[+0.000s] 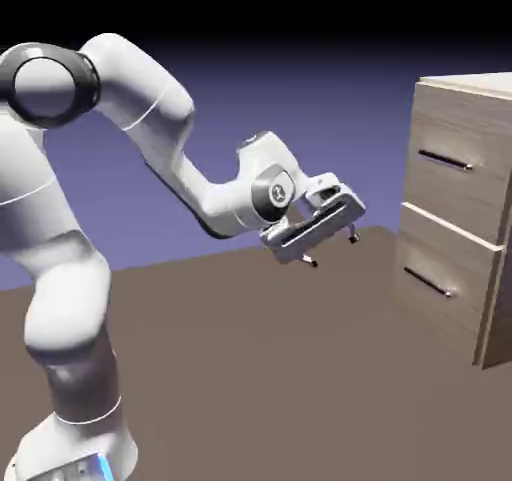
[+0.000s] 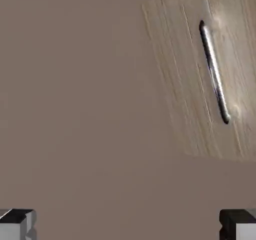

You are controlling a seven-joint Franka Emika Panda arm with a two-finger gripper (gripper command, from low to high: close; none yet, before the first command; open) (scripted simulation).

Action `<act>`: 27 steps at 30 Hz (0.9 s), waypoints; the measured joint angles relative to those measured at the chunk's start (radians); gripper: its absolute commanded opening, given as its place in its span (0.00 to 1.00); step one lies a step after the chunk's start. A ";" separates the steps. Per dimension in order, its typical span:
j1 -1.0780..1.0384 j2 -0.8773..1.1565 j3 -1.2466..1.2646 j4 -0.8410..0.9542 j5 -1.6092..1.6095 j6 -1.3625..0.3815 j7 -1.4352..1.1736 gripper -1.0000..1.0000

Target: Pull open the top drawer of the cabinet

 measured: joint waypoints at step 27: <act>-0.466 0.627 0.642 0.395 -1.174 -0.261 -1.164 0.50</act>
